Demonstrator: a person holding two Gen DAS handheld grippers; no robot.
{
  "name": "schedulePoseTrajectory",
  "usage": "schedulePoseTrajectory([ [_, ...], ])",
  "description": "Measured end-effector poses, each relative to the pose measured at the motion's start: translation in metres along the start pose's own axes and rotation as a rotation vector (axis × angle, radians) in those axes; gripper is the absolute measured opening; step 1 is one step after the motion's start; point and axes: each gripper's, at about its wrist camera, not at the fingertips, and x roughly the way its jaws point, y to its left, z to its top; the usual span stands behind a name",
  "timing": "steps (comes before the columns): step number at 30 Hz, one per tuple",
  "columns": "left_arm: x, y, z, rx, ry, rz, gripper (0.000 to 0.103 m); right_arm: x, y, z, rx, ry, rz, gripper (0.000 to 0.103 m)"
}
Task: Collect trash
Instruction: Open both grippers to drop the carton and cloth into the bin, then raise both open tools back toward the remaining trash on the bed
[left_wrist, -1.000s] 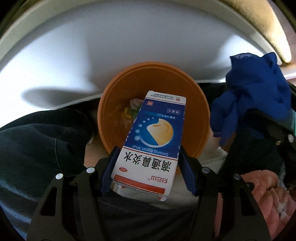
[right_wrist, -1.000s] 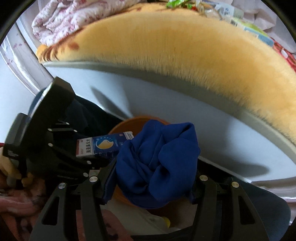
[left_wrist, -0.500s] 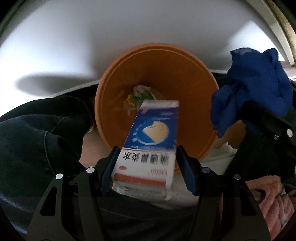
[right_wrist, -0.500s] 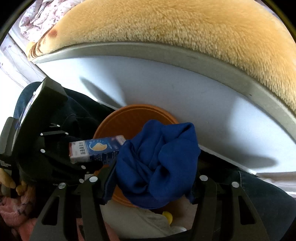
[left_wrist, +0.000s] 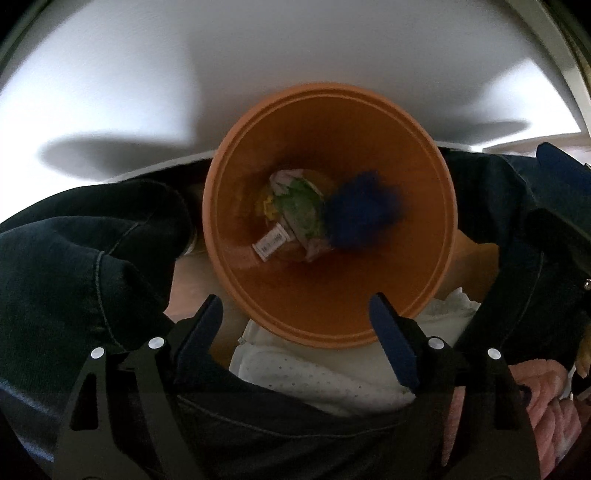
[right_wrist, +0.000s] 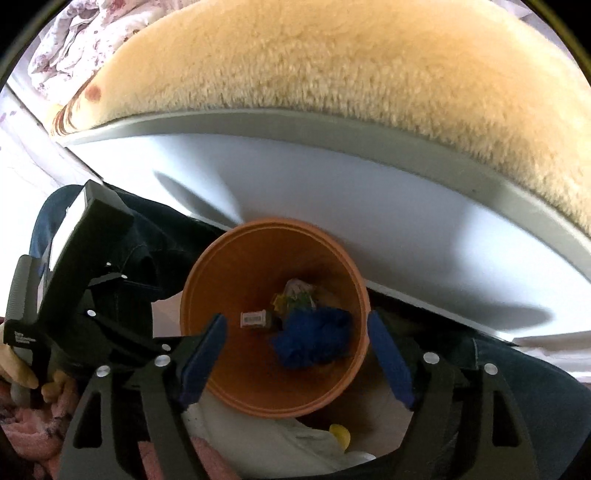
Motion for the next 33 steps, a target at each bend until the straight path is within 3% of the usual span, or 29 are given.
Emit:
schedulePoseTrajectory([
  [19,-0.045,-0.006,-0.007,0.046,-0.130,0.065,0.080,-0.042,-0.009,-0.001,0.033,-0.086,0.014,0.077],
  [28,-0.099,-0.016,-0.016,0.078,-0.271,0.070,0.080,-0.103,-0.003,0.012,0.003,-0.231,0.031,0.079],
  [33,-0.146,-0.019,-0.018,0.081,-0.408,0.066,0.080,-0.134,-0.008,0.023,0.001,-0.324,0.023,0.080],
])
